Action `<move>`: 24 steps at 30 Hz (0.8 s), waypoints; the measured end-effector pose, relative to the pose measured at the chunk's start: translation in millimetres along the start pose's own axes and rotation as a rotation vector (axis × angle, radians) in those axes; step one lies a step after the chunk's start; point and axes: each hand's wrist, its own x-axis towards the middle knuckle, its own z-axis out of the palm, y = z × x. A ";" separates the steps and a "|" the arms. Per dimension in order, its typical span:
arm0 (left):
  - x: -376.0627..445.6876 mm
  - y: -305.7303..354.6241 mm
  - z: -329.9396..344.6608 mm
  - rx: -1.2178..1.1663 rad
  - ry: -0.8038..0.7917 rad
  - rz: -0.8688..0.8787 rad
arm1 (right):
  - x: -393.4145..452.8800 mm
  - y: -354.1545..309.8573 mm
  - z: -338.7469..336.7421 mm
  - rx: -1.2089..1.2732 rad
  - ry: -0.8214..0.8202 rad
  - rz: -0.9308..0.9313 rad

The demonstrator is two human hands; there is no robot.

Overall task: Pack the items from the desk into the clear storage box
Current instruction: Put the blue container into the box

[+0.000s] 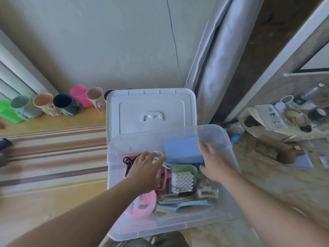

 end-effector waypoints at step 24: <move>-269.3 -496.7 -29.4 -0.255 0.322 -1.007 | 48.5 -496.6 33.5 0.135 -0.034 -0.471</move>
